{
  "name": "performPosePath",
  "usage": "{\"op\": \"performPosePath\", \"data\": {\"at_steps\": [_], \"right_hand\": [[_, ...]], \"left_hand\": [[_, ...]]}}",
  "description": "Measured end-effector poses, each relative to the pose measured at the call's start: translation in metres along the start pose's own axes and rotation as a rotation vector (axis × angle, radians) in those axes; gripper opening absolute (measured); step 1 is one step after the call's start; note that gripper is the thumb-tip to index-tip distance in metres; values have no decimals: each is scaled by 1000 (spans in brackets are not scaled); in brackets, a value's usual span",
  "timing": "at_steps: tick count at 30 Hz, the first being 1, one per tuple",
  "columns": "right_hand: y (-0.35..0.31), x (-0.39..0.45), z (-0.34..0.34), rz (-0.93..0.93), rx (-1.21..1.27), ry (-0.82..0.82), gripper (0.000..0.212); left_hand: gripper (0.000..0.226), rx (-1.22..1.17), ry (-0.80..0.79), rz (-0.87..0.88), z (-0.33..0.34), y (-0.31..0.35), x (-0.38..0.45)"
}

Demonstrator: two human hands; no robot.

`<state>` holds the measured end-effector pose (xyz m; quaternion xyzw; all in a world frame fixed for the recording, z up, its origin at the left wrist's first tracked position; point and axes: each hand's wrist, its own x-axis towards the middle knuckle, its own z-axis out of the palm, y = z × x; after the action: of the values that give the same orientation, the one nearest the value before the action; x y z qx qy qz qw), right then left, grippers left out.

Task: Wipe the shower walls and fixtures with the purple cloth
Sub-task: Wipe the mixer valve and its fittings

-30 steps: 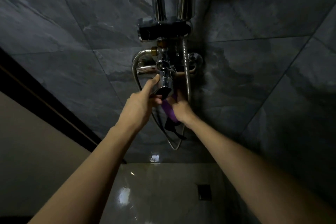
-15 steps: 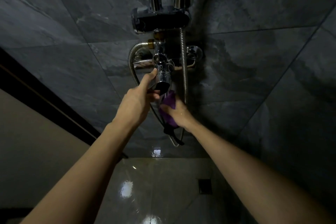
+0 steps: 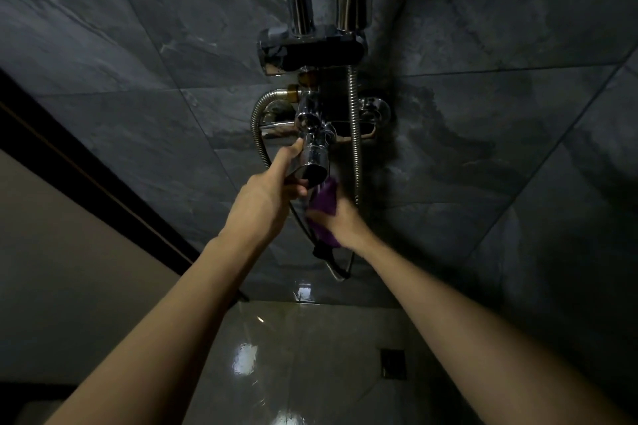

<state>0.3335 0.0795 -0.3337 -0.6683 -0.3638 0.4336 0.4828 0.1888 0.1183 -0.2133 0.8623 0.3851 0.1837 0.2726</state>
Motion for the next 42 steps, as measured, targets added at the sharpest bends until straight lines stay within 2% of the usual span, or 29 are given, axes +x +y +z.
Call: {"op": "performPosePath", "data": {"at_steps": [4, 7, 12, 13, 14, 16, 17, 18, 21, 23, 26, 27, 30, 33, 36, 39, 42], "right_hand": [[29, -8, -4, 32, -68, -72, 69], [27, -8, -9, 47, -69, -82, 64], [-10, -10, -15, 5, 26, 15, 28], [-19, -6, -15, -16, 63, 66, 33], [-28, 0, -15, -35, 52, 111, 49], [-43, 6, -11, -33, -58, 168, 78], [-46, 7, -9, -37, -96, 178, 83], [-44, 7, -7, -36, -91, 177, 80], [-28, -9, -5, 71, -89, 44, 40], [-14, -17, -11, 97, -220, 6, 34], [-19, -31, -26, 98, -227, 128, 52], [-26, -35, -29, 81, -138, 172, 50], [-67, -53, -34, -98, 78, 318, 26], [-115, -71, -22, -253, 141, 427, 30], [-142, -77, 1, -396, -111, 500, 47], [-140, -75, 21, -337, -276, 488, 68], [-133, -76, 25, -283, -263, 551, 68]], "left_hand": [[76, 11, 5, -19, 0, 1, 0], [76, 21, 0, -23, 0, 1, 0], [67, 14, 14, -28, -5, 5, -1], [67, 24, 15, -27, -5, 5, 0], [67, 39, 14, -23, -5, 5, 1], [67, 69, 10, -17, -6, 4, 2], [65, 76, 14, -17, -8, 4, 2], [64, 81, 19, -12, -9, 3, 3], [61, 100, 23, 1, -14, 1, 3], [57, 100, 16, -3, -18, -1, 3], [54, 60, 26, 1, -27, -4, 2], [54, 43, 33, 3, -29, -5, 1], [55, -14, 48, 24, -39, -3, 1], [51, -89, 29, 32, -43, 3, 4], [47, -146, -52, 15, -46, 7, 8], [49, -190, -88, 6, -55, 5, 10], [50, -201, -106, 17, -64, 3, 10]]}}
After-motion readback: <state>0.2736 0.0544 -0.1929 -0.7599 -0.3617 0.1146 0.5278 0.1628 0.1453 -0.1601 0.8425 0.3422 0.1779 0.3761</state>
